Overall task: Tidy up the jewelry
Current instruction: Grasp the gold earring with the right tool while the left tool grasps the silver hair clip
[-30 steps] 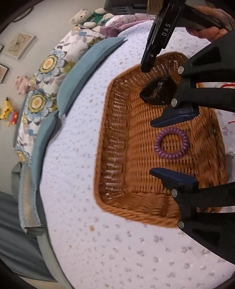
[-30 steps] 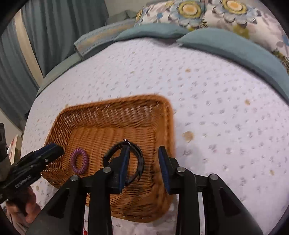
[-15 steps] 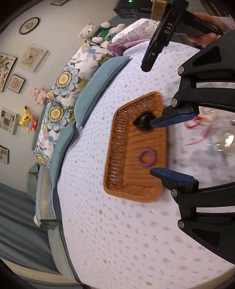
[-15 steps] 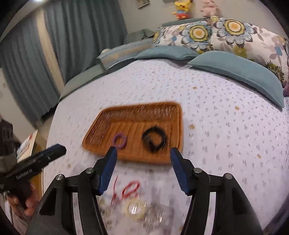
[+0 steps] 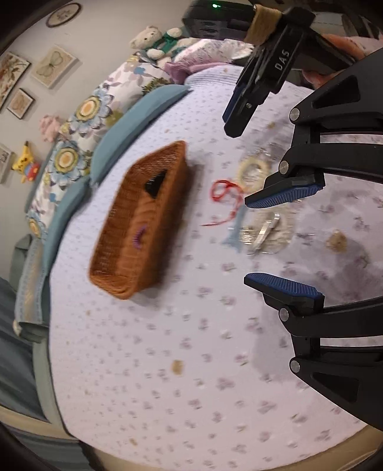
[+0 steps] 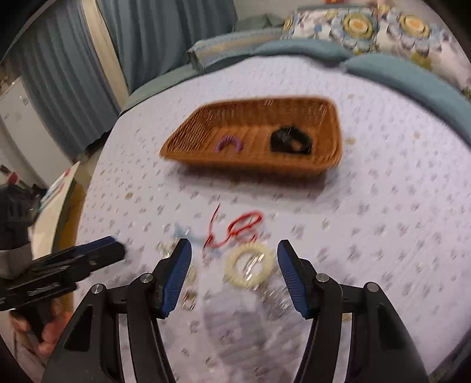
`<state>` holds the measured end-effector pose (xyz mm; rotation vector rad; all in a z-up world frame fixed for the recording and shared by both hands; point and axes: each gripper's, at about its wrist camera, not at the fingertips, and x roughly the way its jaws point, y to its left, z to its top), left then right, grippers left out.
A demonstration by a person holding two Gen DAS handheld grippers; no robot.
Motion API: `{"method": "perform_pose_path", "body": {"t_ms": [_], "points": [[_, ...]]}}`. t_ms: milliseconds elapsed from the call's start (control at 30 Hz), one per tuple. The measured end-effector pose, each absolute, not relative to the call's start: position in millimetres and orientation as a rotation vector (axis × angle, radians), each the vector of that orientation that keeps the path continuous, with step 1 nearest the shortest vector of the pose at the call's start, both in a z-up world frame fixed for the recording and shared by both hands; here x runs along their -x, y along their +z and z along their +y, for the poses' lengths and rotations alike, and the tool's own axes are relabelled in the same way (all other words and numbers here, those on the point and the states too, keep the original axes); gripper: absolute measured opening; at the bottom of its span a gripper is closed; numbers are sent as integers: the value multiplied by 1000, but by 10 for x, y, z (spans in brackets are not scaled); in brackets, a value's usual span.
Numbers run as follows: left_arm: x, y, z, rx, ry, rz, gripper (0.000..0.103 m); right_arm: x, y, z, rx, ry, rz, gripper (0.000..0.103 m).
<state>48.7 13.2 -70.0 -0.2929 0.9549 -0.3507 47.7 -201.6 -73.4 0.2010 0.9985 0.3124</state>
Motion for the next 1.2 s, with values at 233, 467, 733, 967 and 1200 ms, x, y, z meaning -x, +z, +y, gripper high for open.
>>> {"method": "perform_pose_path", "body": {"t_ms": [233, 467, 733, 967, 1200], "points": [[-506, -1031, 123, 325, -350, 1035, 29, -229, -1025, -1753, -197, 416, 1114, 63], [-533, -1095, 74, 316, -367, 1045, 28, -163, -1243, -1413, -73, 416, 1159, 51], [-614, -1195, -70, 274, -376, 1068, 28, -179, -1320, -1271, 25, 347, 1122, 42], [-665, -1194, -62, 326, -407, 1064, 28, -203, -1312, -1359, 6, 340, 1125, 28], [-690, -1184, -140, 349, -442, 1069, 28, -223, -1326, -1342, 10, 340, 1125, 28]]}}
